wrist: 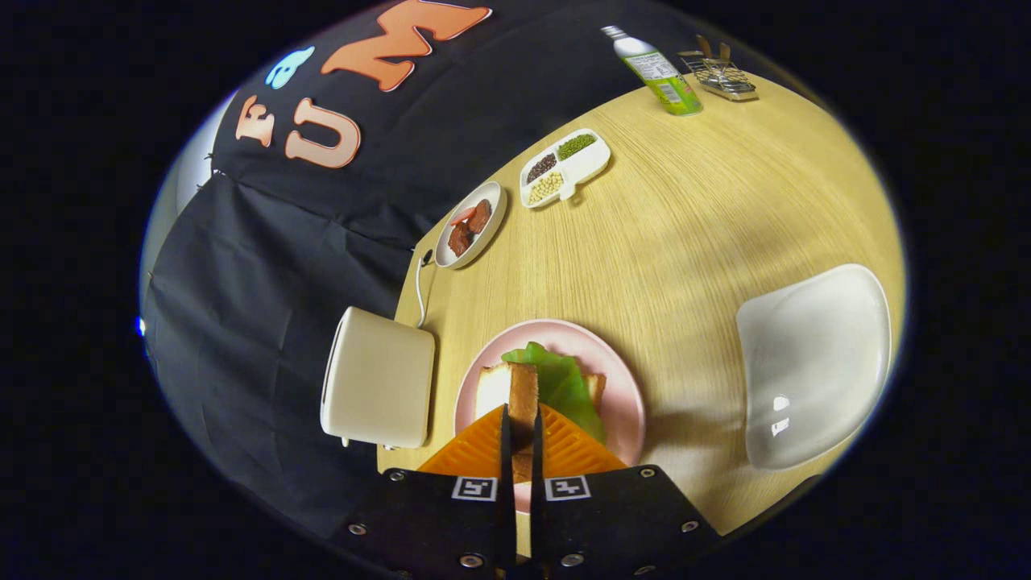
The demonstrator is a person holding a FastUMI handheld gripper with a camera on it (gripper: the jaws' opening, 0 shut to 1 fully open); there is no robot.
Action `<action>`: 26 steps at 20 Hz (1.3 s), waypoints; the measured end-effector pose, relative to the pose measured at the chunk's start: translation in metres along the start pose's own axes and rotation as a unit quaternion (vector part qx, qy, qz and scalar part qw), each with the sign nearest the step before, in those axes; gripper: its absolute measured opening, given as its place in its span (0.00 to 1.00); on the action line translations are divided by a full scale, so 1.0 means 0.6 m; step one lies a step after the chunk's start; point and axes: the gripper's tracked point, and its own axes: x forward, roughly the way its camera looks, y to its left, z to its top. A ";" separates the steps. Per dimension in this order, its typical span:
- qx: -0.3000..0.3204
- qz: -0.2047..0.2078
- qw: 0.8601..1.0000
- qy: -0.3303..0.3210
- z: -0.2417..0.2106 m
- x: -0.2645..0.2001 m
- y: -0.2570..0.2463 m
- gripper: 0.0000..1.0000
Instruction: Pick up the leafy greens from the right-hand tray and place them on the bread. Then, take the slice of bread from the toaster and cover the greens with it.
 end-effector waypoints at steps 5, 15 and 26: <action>-0.048 -0.026 0.998 -0.020 -0.005 -0.003 -0.016 0.14; -0.163 -0.092 0.967 -0.172 0.080 -0.073 -0.018 0.35; -0.265 -0.128 0.875 -0.383 0.186 -0.206 0.063 0.82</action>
